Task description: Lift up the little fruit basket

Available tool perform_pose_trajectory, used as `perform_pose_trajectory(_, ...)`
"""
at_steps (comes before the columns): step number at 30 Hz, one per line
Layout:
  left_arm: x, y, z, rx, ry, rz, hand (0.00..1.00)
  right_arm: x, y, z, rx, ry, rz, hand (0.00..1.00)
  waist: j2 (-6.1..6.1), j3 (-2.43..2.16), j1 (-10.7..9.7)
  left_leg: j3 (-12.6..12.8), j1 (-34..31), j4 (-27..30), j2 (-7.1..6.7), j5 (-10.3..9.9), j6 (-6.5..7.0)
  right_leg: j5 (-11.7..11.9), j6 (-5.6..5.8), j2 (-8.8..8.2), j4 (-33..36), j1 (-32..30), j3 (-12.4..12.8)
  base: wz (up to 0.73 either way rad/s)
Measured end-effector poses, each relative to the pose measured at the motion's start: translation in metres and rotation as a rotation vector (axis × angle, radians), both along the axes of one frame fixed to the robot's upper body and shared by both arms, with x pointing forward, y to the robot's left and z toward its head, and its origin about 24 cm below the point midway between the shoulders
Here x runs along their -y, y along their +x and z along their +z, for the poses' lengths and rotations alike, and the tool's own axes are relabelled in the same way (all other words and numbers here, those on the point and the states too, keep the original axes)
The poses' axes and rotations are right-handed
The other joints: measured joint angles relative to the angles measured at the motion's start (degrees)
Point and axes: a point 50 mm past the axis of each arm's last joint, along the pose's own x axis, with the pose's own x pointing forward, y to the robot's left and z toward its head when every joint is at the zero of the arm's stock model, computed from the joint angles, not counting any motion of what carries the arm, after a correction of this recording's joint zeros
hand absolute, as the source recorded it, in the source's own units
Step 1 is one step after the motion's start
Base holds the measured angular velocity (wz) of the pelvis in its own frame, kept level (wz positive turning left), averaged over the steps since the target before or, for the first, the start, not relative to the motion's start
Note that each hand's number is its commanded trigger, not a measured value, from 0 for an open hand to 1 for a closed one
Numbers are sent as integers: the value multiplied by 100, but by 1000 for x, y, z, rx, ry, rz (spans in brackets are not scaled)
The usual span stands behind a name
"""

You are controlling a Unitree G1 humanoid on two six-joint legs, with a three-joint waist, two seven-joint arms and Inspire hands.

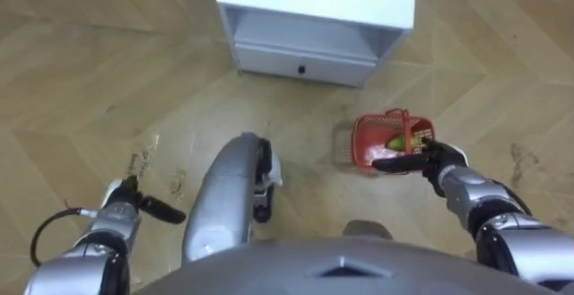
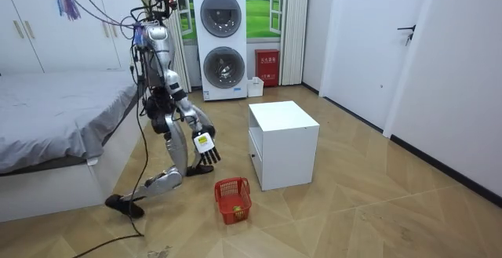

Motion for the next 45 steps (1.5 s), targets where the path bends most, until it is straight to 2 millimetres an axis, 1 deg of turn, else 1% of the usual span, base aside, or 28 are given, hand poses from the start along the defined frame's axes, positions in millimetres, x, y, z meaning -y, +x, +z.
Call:
perform_pose_trajectory(1, 1, -2, -1, -12, 14, -15, 0, 1, -6, -2, -16, 2, -13, 0, -29, 17, -1, 13, -281, 354, -12, -57, 9, -66, 17, -6, 624, -267, 112, 26)
perform_pose_trajectory(2, 1, -3, -2, -20, 18, -17, 0, 1, -9, -3, -22, 7, -25, 0, -45, 33, -8, 22, -409, 530, -13, -85, 24, -101, 15, -12, 895, -373, 144, 17)
perform_pose_trajectory(3, 2, -7, -3, -38, 18, -15, 0, 2, -16, -6, -35, 18, -50, 0, -58, 47, -33, 28, -684, 873, -17, -165, 42, -161, 44, -11, 1381, -560, 202, 15)
perform_pose_trajectory(4, 2, -12, -5, -56, 11, -2, 0, 2, -21, -7, -43, 31, -86, 0, -60, 46, -48, 42, -918, 1213, -17, -255, 71, -185, 51, -20, 1828, -722, 258, 13)
perform_pose_trajectory(6, 3, -18, -7, -67, 1, 22, 0, 4, -29, -10, -56, 41, -128, 0, -66, 44, -104, 106, -1192, 1625, -28, -422, 132, -187, 52, -85, 2372, -895, 330, 11)
perform_pose_trajectory(7, 3, -22, -8, -63, -2, 40, 0, 5, -32, -11, -62, 44, -147, 0, -69, 42, -193, 161, -1317, 1823, -86, -494, 149, -187, 52, -137, 2640, -938, 358, 17)
perform_pose_trajectory(8, 4, -23, -8, -57, -1, 46, 0, 4, -34, -11, -65, 44, -156, 0, -91, 28, -239, 216, -1378, 1890, -107, -509, 175, -187, 53, -183, 2760, -977, 376, 24)
perform_pose_trajectory(9, 6, -23, -9, -43, 0, 47, 0, 5, -35, -11, -66, 40, -169, 0, -97, 30, -333, 313, -1452, 2015, -107, -542, 228, -190, 60, -193, 2960, -993, 424, 27)
perform_pose_trajectory(11, 6, -21, -8, -4, -6, 70, 0, 4, -34, -11, -53, 41, -200, 0, -119, 25, -481, 484, -1570, 2231, -104, -572, 282, -182, 77, -191, 3316, -1005, 592, 29)
perform_pose_trajectory(13, 6, -20, -8, 26, -7, 86, 0, 5, -35, -11, -46, 31, -214, 0, -124, 29, -554, 518, -1669, 2378, -114, -588, 293, -182, 77, -193, 3518, -1026, 634, 16)
perform_pose_trajectory(14, 6, -20, -8, 34, -9, 95, 0, 5, -36, -11, -46, 25, -217, 0, -130, 26, -555, 519, -1693, 2424, -124, -600, 278, -182, 78, -191, 3573, -1032, 644, 8)
perform_pose_trajectory(16, 5, -24, -8, 40, 0, 101, 0, 5, -39, -12, -52, -2, -224, 0, -180, -3, -621, 517, -1762, 2530, -159, -629, 232, -184, 78, -227, 3707, -1033, 678, 9)
perform_pose_trajectory(18, 6, -29, -9, 34, 2, 105, 0, 6, -37, -11, -49, -40, -197, 0, -221, -10, -662, 518, -1756, 2568, -163, -675, 183, -216, 115, -270, 3724, -998, 660, 4)
perform_pose_trajectory(19, 6, -33, -10, 30, 12, 109, 0, 5, -35, -10, -33, -74, -167, 0, -256, -22, -683, 517, -1752, 2598, -162, -710, 153, -251, 100, -293, 3729, -969, 643, 0)
perform_pose_trajectory(20, 5, -36, -10, 28, 19, 112, 0, 5, -33, -9, -20, -91, -153, 0, -277, -26, -694, 516, -1752, 2620, -159, -713, 161, -264, 75, -296, 3743, -959, 643, 0)
perform_pose_trajectory(21, 4, -39, -10, 27, 33, 117, 0, 4, -27, -6, 4, -122, -130, 0, -338, -25, -753, 517, -1751, 2660, -167, -744, 118, -285, 73, -297, 3784, -937, 663, 0)
perform_pose_trajectory(22, 4, -45, -11, 19, 43, 123, 0, 3, -19, -2, 38, -153, -103, 0, -398, 5, -816, 518, -1753, 2693, -175, -765, 82, -292, 69, -282, 3840, -918, 687, 4)
perform_pose_trajectory(23, 4, -47, -11, 18, 47, 122, 0, 3, -13, 0, 61, -172, -84, 0, -418, 11, -840, 519, -1755, 2712, -173, -779, 59, -306, 46, -277, 3862, -910, 693, 3)
perform_pose_trajectory(24, 5, -51, -12, 10, 55, 114, 0, 2, -2, 7, 111, -207, -56, 0, -448, 8, -883, 516, -1755, 2747, -175, -818, -2, -346, -27, -278, 3904, -891, 708, 0)
perform_pose_trajectory(25, 6, -56, -13, 0, 57, 112, 0, 1, 9, 14, 169, -243, -28, 0, -462, -4, -942, 510, -1756, 2789, -177, -848, -37, -398, -27, -279, 3934, -846, 707, 0)
perform_pose_trajectory(26, 7, -58, -14, -5, 59, 113, 0, 1, 15, 18, 202, -260, -17, 0, -464, -3, -960, 506, -1757, 2816, -176, -869, -57, -425, -54, -281, 3957, -825, 708, 0)
perform_pose_trajectory(28, 8, -63, -15, -19, 68, 92, 0, -1, 38, 36, 329, -309, -5, 0, -474, 2, -962, 479, -1784, 2996, -185, -960, -177, -532, -130, -294, 4133, -736, 745, -8)
perform_pose_trajectory(29, 11, -62, -15, -18, 62, 90, 0, -1, 44, 40, 361, -320, -6, 0, -406, 28, -976, 396, -1797, 3039, -173, -972, -202, -524, -144, -229, 4155, -741, 728, -16)
perform_pose_trajectory(30, 12, -63, -16, -18, 62, 82, 0, -4, 54, 48, 411, -328, -13, 0, -396, 41, -971, 339, -1815, 3015, -209, -965, -258, -544, -156, -196, 4174, -784, 783, -15)
perform_pose_trajectory(31, 12, -64, -16, -14, 62, 82, 0, -6, 61, 53, 452, -332, -19, 0, -395, 38, -968, 321, -1811, 2992, -220, -950, -290, -544, -156, -187, 4177, -791, 794, -10)
perform_pose_trajectory(37, 12, -67, -16, -11, 70, 73, 0, -2, 69, 63, 511, -385, -52, 0, -406, 31, -954, 223, -1809, 2936, -369, -963, -416, -545, -155, -208, 4181, -797, 817, 0)
perform_pose_trajectory(42, 12, -68, -16, -11, 69, 62, 0, -1, 74, 71, 552, -402, -64, 0, -409, 28, -938, 252, -1793, 2930, -413, -963, -414, -546, -152, -269, 4181, -761, 822, 0)
perform_pose_trajectory(45, 7, -73, -15, -19, 79, 55, 0, 0, 75, 71, 552, -402, -66, 0, -411, 29, -903, 253, -1766, 2915, -431, -963, -414, -547, -150, -278, 4168, -716, 795, 4)
